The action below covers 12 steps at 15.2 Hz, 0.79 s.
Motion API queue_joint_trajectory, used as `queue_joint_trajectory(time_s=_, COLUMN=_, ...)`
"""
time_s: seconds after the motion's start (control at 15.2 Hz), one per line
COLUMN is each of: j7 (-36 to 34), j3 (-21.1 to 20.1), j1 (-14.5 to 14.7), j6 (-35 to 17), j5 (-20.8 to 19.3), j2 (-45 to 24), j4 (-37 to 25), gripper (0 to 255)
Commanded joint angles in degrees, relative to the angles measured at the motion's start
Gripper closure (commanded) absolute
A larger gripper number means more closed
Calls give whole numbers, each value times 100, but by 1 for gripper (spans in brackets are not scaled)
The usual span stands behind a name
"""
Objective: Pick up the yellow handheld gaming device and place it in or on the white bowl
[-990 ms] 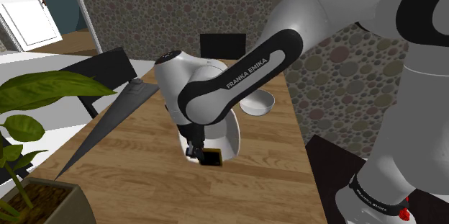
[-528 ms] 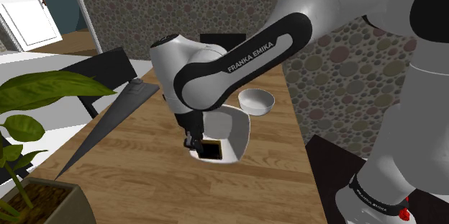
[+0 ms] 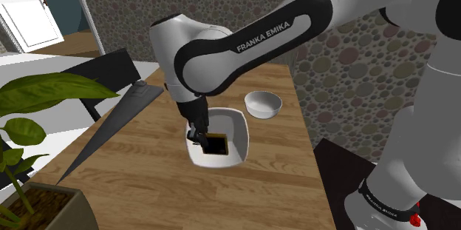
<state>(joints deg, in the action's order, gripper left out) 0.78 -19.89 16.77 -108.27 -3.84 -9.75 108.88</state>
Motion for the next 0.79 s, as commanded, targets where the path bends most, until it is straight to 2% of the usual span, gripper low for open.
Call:
queue_joint_trajectory(time_s=0.0, j7=9, j3=-7, j1=1, j6=150, j5=24, j2=56, j4=-95, gripper=255)
queue_joint_trajectory(time_s=0.33, j7=41, j3=-14, j1=-6, j6=507, j5=67, j2=165, j4=-351, gripper=255)
queue_joint_trajectory(time_s=0.73, j7=867, j3=340, j1=-468, j6=398, j5=113, j2=648, j4=192, gripper=255)
